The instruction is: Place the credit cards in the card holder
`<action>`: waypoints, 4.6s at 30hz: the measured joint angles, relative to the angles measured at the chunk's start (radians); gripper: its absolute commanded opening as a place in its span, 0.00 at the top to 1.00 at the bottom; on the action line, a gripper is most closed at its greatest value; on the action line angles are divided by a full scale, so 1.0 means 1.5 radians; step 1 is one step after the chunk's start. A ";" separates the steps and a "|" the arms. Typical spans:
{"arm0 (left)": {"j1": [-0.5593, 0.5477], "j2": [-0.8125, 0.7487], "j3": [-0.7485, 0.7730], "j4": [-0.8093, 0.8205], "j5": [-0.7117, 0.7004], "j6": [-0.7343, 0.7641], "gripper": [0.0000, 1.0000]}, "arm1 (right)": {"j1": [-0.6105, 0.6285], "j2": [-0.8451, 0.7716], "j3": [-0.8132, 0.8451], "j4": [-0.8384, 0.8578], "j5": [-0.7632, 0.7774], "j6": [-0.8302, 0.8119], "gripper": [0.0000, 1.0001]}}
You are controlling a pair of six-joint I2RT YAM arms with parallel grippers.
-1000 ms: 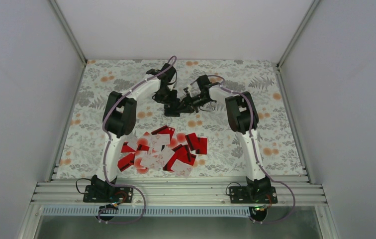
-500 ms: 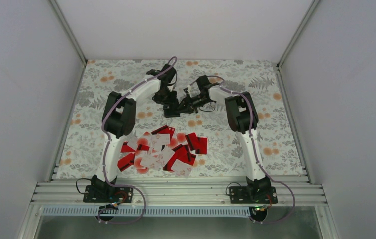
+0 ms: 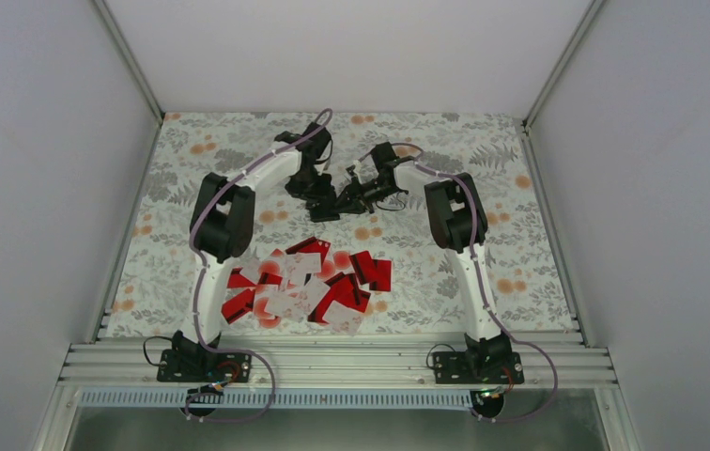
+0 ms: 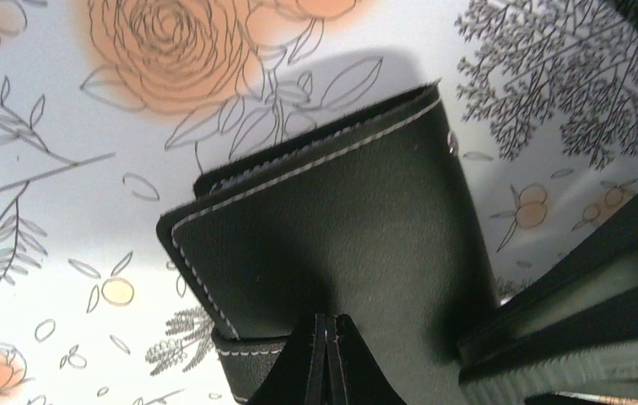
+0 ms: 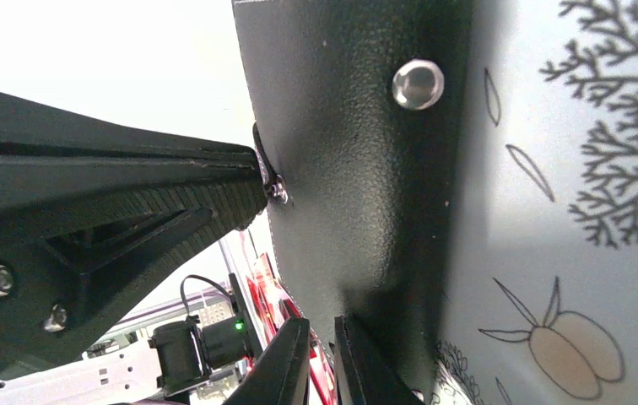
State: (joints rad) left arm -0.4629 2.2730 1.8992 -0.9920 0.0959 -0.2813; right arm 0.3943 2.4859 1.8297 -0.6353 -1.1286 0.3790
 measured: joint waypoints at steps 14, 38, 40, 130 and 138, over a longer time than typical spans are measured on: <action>0.000 -0.003 -0.004 -0.008 0.007 0.000 0.98 | 0.000 0.000 -0.002 0.002 0.001 0.004 0.91; 0.000 0.010 0.040 -0.022 0.009 -0.010 0.98 | 0.000 0.000 -0.002 0.002 0.002 0.003 0.90; 0.000 0.010 0.040 -0.022 0.011 -0.010 0.98 | 0.000 0.000 -0.001 0.001 0.002 0.003 0.90; -0.004 0.080 0.124 -0.008 -0.028 -0.004 0.98 | 0.003 0.004 0.049 -0.023 0.055 0.044 0.90; -0.003 0.082 0.130 -0.009 -0.028 -0.004 0.98 | 0.002 0.004 0.049 -0.020 0.057 0.051 0.91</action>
State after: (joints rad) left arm -0.4679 2.3962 2.0937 -1.0050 0.0532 -0.2878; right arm 0.3977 2.4920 1.9034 -0.6655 -1.0435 0.4557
